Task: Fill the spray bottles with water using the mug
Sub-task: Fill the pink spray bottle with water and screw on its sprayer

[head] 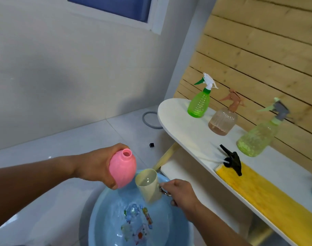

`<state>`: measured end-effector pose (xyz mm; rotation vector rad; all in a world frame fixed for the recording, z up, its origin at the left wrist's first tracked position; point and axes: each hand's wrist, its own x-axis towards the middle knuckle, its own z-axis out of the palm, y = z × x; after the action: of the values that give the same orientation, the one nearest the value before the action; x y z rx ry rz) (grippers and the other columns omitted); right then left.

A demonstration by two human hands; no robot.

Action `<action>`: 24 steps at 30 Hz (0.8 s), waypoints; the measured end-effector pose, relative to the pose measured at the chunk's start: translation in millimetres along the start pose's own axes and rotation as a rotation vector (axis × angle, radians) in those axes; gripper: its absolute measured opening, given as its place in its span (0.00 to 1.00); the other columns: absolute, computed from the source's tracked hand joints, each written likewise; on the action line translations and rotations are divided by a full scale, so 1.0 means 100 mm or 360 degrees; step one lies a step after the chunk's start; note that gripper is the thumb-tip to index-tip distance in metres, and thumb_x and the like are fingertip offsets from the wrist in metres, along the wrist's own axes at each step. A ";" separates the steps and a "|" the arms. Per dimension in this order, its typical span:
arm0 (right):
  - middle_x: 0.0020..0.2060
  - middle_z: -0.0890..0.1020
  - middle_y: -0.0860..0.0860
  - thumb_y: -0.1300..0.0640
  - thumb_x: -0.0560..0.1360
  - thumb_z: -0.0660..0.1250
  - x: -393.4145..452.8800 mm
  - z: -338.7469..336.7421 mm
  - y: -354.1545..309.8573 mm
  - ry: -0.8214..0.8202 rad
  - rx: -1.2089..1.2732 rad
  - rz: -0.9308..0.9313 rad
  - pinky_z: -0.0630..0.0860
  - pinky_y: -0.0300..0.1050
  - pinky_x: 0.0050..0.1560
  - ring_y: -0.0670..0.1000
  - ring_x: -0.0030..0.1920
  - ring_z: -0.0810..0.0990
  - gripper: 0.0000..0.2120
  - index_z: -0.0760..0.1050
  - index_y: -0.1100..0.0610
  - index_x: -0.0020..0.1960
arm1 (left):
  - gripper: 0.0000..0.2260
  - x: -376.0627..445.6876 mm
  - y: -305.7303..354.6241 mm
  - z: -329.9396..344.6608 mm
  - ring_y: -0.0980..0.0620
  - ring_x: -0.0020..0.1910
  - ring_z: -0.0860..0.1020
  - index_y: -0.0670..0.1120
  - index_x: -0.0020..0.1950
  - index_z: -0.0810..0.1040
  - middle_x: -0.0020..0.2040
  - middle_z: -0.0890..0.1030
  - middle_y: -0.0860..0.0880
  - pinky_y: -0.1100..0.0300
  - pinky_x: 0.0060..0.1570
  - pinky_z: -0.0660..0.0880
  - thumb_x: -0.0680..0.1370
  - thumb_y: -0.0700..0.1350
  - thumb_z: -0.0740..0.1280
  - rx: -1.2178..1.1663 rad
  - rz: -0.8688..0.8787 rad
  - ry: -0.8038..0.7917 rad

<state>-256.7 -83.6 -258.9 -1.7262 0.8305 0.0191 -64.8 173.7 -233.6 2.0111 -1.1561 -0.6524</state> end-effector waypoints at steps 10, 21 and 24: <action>0.34 0.79 0.48 0.52 0.74 0.76 -0.54 -0.51 -0.87 0.0147 0.0076 -0.0337 0.66 0.37 0.29 0.42 0.28 0.69 0.10 0.79 0.56 0.41 | 0.42 0.09 0.21 0.09 0.59 0.59 0.79 0.63 0.67 0.68 0.61 0.78 0.61 0.59 0.52 0.82 0.60 0.49 0.85 0.0073 -0.0035 -0.0044; 0.40 0.85 0.56 0.55 0.73 0.77 -0.73 -0.51 -1.27 0.0318 0.0039 -0.0765 0.70 0.36 0.34 0.43 0.34 0.75 0.09 0.83 0.60 0.43 | 0.43 0.25 0.30 0.29 0.61 0.59 0.79 0.61 0.70 0.67 0.61 0.77 0.61 0.66 0.51 0.80 0.62 0.47 0.86 -0.0006 -0.0024 -0.0088; 0.33 0.84 0.49 0.57 0.73 0.77 -0.76 -0.52 -1.30 0.0335 -0.0006 -0.0887 0.69 0.31 0.33 0.39 0.31 0.74 0.06 0.83 0.59 0.41 | 0.43 0.27 0.32 0.31 0.61 0.60 0.78 0.62 0.69 0.67 0.61 0.77 0.61 0.65 0.51 0.80 0.62 0.47 0.86 -0.0029 -0.0034 -0.0083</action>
<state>-264.7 -77.8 -100.0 -1.9324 0.4717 -0.5429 -90.6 128.5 -229.2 2.0043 -1.1562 -0.7274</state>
